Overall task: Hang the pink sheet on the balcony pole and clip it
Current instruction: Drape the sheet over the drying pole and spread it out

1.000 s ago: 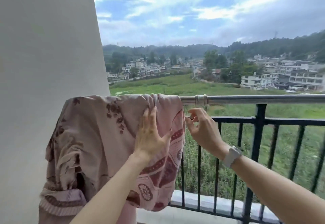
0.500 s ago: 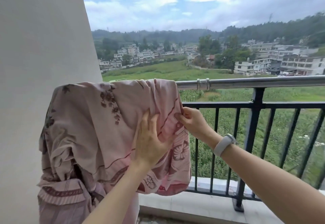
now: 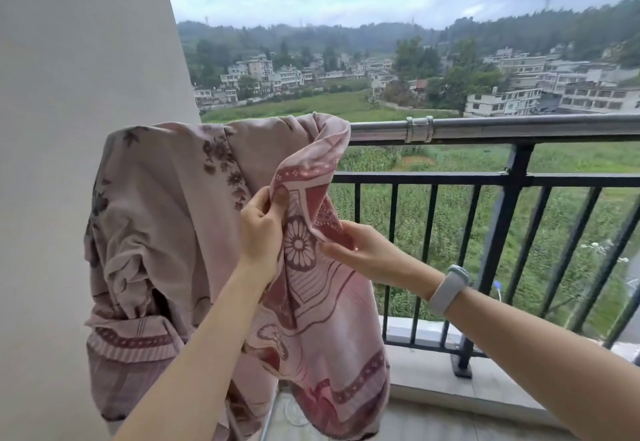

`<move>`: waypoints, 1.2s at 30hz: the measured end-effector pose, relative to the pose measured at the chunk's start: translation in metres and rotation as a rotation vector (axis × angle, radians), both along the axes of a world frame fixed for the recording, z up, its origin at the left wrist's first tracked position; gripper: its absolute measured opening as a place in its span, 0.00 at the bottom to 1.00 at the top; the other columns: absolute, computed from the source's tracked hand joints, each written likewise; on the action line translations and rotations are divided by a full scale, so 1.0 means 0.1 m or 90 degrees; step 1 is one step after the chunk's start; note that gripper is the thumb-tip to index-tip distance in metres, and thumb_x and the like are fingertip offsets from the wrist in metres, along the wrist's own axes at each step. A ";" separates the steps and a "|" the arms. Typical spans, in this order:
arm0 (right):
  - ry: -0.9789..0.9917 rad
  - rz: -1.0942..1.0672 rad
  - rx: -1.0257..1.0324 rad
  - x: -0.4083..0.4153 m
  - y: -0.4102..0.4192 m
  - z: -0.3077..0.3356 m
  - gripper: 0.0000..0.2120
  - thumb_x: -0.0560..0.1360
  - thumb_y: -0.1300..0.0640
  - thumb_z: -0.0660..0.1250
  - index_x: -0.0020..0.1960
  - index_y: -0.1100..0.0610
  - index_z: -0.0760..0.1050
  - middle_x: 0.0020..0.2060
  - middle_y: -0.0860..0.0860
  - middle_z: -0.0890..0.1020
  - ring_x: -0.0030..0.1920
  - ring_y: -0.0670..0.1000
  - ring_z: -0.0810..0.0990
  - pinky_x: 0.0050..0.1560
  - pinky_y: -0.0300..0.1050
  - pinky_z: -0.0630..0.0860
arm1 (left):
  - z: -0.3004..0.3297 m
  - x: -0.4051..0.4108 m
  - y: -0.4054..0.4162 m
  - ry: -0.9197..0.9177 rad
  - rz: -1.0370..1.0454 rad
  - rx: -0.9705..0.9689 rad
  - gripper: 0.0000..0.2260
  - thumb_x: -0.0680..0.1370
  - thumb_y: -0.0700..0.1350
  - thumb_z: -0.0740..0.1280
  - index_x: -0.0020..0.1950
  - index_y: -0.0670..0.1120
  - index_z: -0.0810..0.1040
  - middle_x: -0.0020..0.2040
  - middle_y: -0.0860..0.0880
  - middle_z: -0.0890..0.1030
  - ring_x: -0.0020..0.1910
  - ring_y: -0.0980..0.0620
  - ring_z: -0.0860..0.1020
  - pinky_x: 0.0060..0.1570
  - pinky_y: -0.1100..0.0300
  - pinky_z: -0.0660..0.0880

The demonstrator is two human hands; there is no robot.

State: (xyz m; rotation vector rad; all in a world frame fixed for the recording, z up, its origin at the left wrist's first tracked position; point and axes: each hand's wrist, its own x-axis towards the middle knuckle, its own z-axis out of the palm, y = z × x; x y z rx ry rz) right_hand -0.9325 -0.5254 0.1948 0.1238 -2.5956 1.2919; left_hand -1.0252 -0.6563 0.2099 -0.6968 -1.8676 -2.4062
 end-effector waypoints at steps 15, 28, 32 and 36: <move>0.255 -0.288 -0.261 -0.25 0.28 1.19 0.06 0.72 0.62 0.64 0.38 0.64 0.74 0.33 0.58 0.77 0.33 0.53 0.74 0.33 0.47 0.72 | -0.26 0.56 -0.03 0.730 0.299 -0.290 0.19 0.70 0.59 0.64 0.47 0.43 0.76 0.47 0.46 0.77 0.49 0.53 0.70 0.50 0.60 0.67; 0.118 0.007 -0.454 0.29 0.84 1.39 0.15 0.74 0.65 0.63 0.60 0.65 0.67 0.54 0.64 0.78 0.49 0.57 0.81 0.48 0.47 0.80 | 0.26 1.26 0.51 0.432 0.322 -0.279 0.04 0.75 0.36 0.64 0.43 0.44 0.76 0.34 0.55 0.77 0.36 0.61 0.76 0.40 0.71 0.71; 0.094 0.227 -0.197 0.56 1.04 1.20 0.34 0.73 0.64 0.65 0.72 0.50 0.51 0.63 0.53 0.72 0.61 0.49 0.73 0.58 0.41 0.73 | 0.88 1.31 0.52 0.364 0.387 -0.233 0.11 0.74 0.30 0.57 0.45 0.43 0.75 0.33 0.59 0.72 0.29 0.70 0.72 0.27 0.73 0.64; 0.216 0.176 0.126 0.58 1.01 1.29 0.33 0.72 0.52 0.68 0.71 0.47 0.54 0.62 0.50 0.73 0.58 0.45 0.73 0.58 0.42 0.73 | 1.49 1.25 0.63 0.385 0.376 -0.197 0.11 0.77 0.36 0.57 0.40 0.48 0.74 0.36 0.53 0.77 0.34 0.64 0.74 0.31 0.75 0.67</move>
